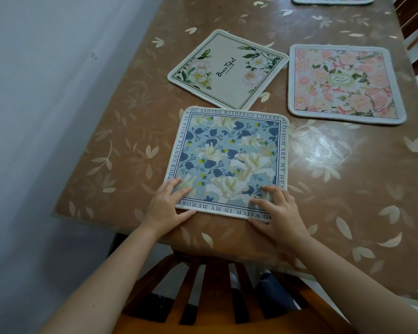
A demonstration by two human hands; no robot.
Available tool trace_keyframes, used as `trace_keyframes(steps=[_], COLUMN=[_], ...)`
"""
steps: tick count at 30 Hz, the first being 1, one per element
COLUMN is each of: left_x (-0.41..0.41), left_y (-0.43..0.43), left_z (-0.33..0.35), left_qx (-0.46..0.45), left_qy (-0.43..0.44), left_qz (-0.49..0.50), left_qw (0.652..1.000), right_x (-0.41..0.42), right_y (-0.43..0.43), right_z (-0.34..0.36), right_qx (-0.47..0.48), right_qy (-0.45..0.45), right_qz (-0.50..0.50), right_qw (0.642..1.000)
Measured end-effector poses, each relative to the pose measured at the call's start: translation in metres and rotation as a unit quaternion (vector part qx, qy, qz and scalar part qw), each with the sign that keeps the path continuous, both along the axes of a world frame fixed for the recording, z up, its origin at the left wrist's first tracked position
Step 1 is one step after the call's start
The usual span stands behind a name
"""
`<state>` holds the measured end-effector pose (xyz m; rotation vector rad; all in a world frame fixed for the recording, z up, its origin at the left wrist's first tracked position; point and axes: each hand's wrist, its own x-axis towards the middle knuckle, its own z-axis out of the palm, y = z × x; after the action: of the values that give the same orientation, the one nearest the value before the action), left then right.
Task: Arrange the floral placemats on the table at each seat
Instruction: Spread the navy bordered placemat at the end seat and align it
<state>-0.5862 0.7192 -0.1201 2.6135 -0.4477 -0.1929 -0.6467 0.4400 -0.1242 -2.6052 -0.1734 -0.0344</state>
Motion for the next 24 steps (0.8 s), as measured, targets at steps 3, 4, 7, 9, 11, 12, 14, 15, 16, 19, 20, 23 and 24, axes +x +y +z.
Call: trace_keyframes(steps=[3, 4, 7, 9, 11, 12, 14, 15, 16, 19, 20, 23, 24], left_x=[0.003, 0.003, 0.004, 0.005, 0.008, 0.010, 0.015, 0.015, 0.015, 0.013, 0.013, 0.015, 0.016], left_y=[0.000, 0.000, 0.002, 0.003, 0.004, 0.004, 0.004, 0.003, 0.002, -0.002, -0.002, -0.003, -0.003], left_z=[-0.001, -0.001, -0.003, -0.003, -0.003, -0.003, -0.003, -0.004, -0.006, -0.010, -0.010, -0.010, -0.009], left_qx=[0.017, 0.021, 0.024, 0.026, 0.017, 0.013, 0.029, 0.052, 0.081, 0.115, 0.110, 0.117, 0.120], left_qy=[0.001, 0.001, 0.001, 0.001, -0.005, -0.008, -0.002, 0.010, 0.022, 0.024, 0.019, 0.016, 0.017], left_qz=[-0.014, -0.015, -0.024, -0.031, -0.015, -0.003, -0.008, -0.029, -0.053, -0.079, -0.076, -0.077, -0.080], left_qw=[1.000, 1.000, 0.999, 0.999, 1.000, 1.000, 1.000, 0.998, 0.995, 0.990, 0.991, 0.990, 0.989], right_x=[-0.002, -0.002, -0.001, -0.001, -0.001, -0.002, -0.002, -0.002, -0.001, -0.001, -0.001, -0.001, -0.001], right_y=[0.002, 0.003, 0.006, 0.007, 0.008, 0.008, 0.009, 0.009, 0.010, 0.010, 0.011, 0.012, 0.012], right_z=[0.000, 0.000, 0.002, 0.002, 0.003, 0.003, 0.003, 0.003, 0.003, 0.003, 0.003, 0.003, 0.004], right_qx=[-0.009, -0.012, -0.021, -0.021, -0.021, -0.022, -0.025, -0.027, -0.030, -0.035, -0.036, -0.040, -0.039], right_qy=[-0.011, -0.015, -0.022, -0.022, -0.023, -0.023, -0.021, -0.020, -0.017, -0.008, -0.005, -0.003, -0.002], right_qz=[-0.005, -0.008, -0.014, -0.018, -0.021, -0.022, -0.025, -0.026, -0.027, -0.031, -0.031, -0.033, -0.035], right_qw=[1.000, 1.000, 0.999, 0.999, 0.999, 0.999, 0.999, 0.999, 0.999, 0.999, 0.999, 0.999, 0.999])
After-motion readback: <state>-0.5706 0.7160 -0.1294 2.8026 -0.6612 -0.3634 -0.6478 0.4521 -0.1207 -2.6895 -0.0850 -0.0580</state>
